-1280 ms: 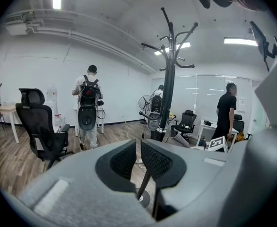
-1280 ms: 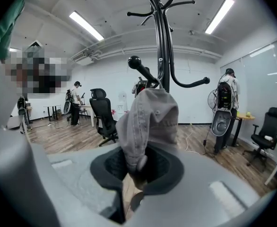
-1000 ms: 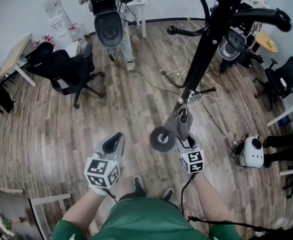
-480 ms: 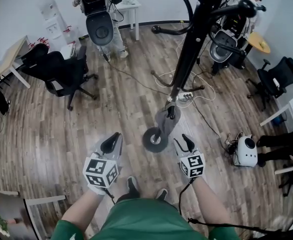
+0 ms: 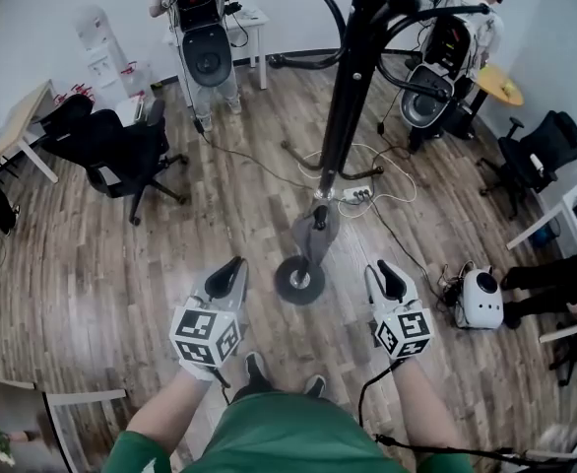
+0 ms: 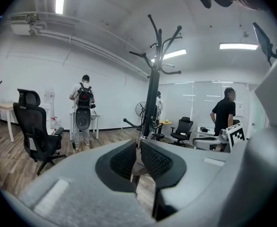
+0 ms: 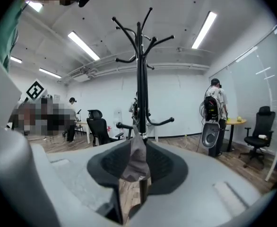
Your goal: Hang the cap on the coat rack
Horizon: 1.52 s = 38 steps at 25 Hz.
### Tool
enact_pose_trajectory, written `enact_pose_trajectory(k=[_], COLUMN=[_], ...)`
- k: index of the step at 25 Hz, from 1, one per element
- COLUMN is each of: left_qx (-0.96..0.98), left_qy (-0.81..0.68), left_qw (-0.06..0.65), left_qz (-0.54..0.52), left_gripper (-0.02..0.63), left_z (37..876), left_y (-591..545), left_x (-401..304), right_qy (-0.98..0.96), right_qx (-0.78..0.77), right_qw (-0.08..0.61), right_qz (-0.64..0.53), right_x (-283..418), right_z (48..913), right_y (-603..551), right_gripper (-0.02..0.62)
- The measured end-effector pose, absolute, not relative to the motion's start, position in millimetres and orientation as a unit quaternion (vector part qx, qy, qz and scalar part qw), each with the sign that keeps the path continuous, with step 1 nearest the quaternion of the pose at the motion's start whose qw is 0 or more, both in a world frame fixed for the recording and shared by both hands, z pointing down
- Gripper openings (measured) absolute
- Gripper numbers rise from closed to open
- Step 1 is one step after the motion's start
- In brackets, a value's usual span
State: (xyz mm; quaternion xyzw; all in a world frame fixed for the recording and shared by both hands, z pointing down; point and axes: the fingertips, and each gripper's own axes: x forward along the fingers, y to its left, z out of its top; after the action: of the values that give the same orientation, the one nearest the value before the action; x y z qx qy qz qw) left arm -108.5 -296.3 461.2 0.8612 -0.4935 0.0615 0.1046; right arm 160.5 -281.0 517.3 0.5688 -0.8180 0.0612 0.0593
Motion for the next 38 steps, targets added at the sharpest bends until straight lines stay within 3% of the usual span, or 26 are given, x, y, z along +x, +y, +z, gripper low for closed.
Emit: enact_pose_trajectory(k=[5, 11, 17, 23, 38], left_qx=[0.861, 0.858, 0.862, 0.857, 0.837], left_qy=[-0.499, -0.508, -0.505, -0.512, -0.546], left_qw=[0.091, 0.073, 0.039, 0.055, 0.040], left_qz=[0.049, 0.016, -0.011, -0.033, -0.019], left_gripper=[0.040, 0.040, 0.040, 0.040, 0.040], left_z=[448, 413, 380, 376, 370], left_y=[-289, -284, -265, -238, -221], left_x=[-97, -75, -45, -26, -31], right_qy=[-0.803, -0.802, -0.791, -0.791, -0.806], right_qx=[0.595, 0.596, 0.610, 0.607, 0.583], right_qw=[-0.005, -0.014, -0.049, -0.073, -0.094], right_qz=[0.032, 0.015, -0.004, -0.007, -0.036], right_x=[189, 208, 221, 236, 244], right_z=[453, 406, 363, 343, 331], right_y=[-261, -241, -215, -187, -181], right_gripper=[0.077, 0.014, 0.011, 0.011, 0.011])
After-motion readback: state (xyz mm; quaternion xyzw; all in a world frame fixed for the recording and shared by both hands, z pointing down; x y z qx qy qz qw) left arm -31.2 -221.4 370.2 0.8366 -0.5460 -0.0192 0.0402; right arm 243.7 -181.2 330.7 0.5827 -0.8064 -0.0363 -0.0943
